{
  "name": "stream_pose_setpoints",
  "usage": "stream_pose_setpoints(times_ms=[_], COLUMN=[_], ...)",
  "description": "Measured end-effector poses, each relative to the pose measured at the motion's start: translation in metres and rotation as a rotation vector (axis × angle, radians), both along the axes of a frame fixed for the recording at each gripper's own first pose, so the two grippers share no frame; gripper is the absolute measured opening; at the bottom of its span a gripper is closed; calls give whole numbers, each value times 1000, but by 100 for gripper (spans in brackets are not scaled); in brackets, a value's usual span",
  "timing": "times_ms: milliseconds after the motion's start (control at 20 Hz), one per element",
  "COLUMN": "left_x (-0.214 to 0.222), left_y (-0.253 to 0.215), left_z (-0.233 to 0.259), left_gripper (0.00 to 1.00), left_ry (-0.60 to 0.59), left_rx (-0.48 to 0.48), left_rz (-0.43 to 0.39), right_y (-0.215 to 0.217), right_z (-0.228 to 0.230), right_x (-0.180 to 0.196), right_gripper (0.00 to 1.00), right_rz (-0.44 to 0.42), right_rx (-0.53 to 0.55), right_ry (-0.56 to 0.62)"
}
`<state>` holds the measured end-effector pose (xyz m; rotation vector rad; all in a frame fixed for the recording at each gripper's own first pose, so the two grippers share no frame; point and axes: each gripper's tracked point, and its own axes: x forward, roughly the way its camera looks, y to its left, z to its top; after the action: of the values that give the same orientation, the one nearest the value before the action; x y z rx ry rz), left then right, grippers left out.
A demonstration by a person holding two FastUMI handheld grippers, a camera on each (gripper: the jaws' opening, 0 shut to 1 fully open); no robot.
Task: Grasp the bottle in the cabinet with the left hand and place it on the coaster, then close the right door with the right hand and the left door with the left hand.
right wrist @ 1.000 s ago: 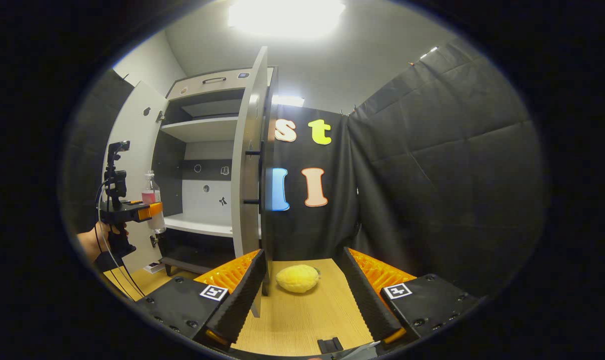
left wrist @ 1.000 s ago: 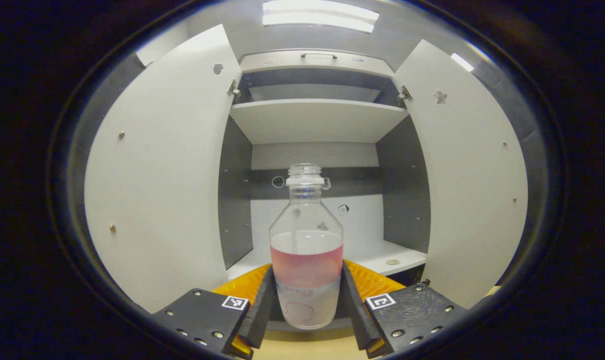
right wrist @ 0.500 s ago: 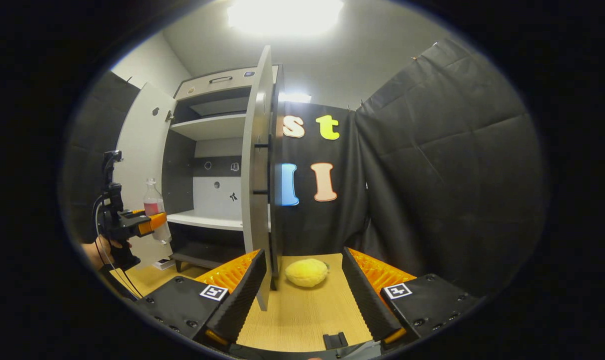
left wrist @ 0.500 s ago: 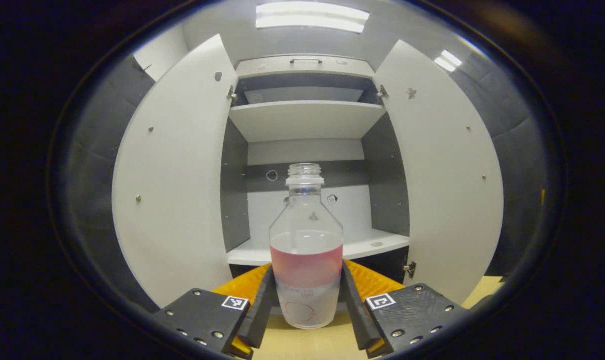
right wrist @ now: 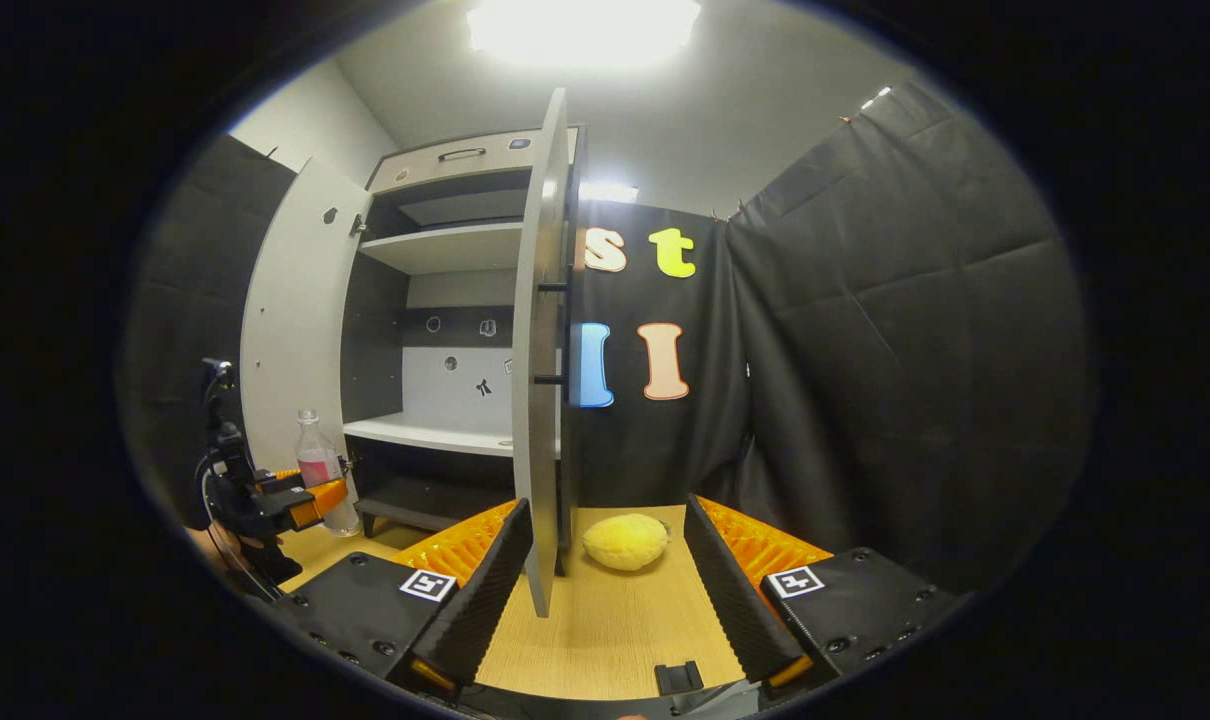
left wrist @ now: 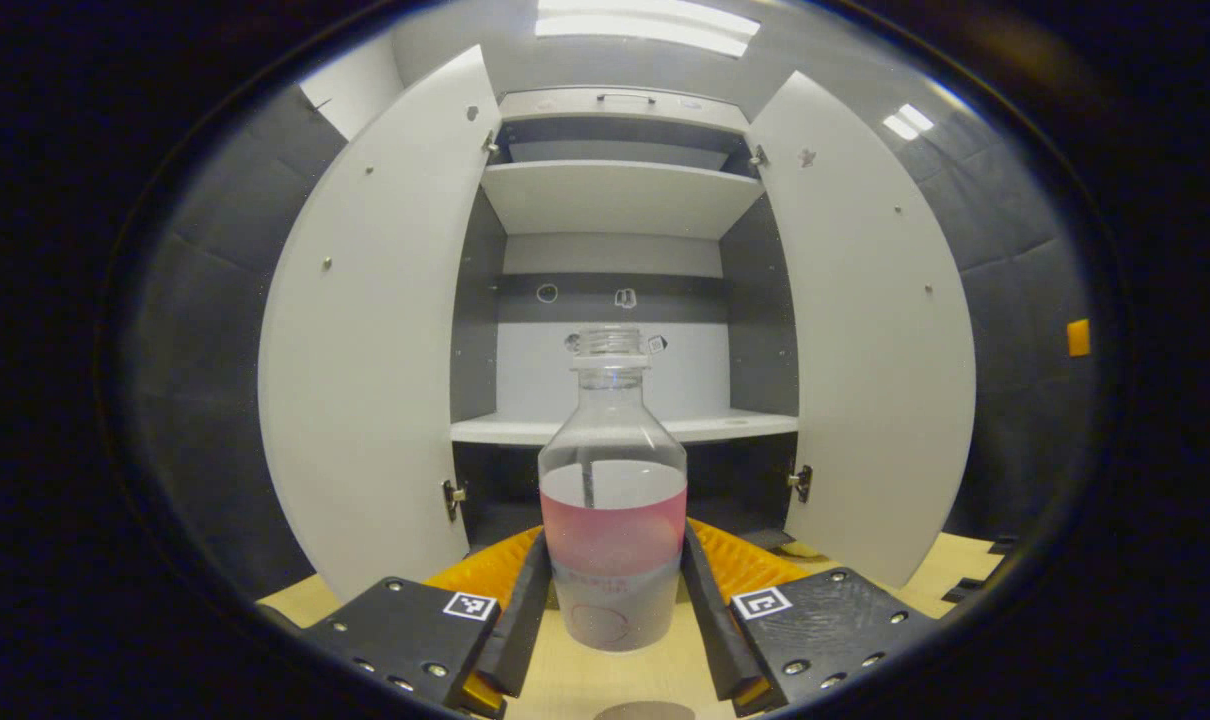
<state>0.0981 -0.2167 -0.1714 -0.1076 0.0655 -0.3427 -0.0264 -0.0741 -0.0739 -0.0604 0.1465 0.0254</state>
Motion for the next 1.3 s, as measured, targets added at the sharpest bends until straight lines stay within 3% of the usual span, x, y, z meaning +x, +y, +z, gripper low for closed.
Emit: stream_pose_setpoints(times_ms=[300, 450, 700, 750, 800, 950, 1000, 1050, 1200, 1250, 1300], left_x=[-19, -29, -43, -45, -46, -51, -52, -56, -61, -61, -60], left_y=[-2, -6, -16, -18, -19, -20, -21, -21, -22, -22, -23], left_z=[-65, -97, -138, -145, -152, -170, -175, -181, -190, -188, -188], left_gripper=[73, 70, 70, 70, 70, 71, 71, 71, 72, 77, 72], left_ry=[98, 150, 185, 192, 201, 227, 238, 247, 256, 251, 254], left_rx=[-28, -33, 10, 12, 11, -2, -5, -5, 8, 11, 12], left_rz=[-14, -18, -34, -34, -31, -11, -5, 0, 10, 11, 11], right_y=[11, 13, 7, 7, 6, 0, -1, -1, -4, -4, -4], right_z=[-11, -14, -12, -14, -17, -24, -24, -24, -28, -30, -30], right_x=[0, 0, 1, 2, 1, 0, 0, 0, 2, 2, 3], right_gripper=[97, 97, 97, 92, 97, 97, 93, 98, 97, 97, 97], right_rz=[21, 35, 31, 33, 34, 26, 27, 25, 18, 18, 19], right_rx=[-12, -30, -31, -28, -25, -25, -18, -11, -3, -2, -2], right_ry=[34, 53, 66, 75, 92, 128, 129, 128, 140, 146, 147])
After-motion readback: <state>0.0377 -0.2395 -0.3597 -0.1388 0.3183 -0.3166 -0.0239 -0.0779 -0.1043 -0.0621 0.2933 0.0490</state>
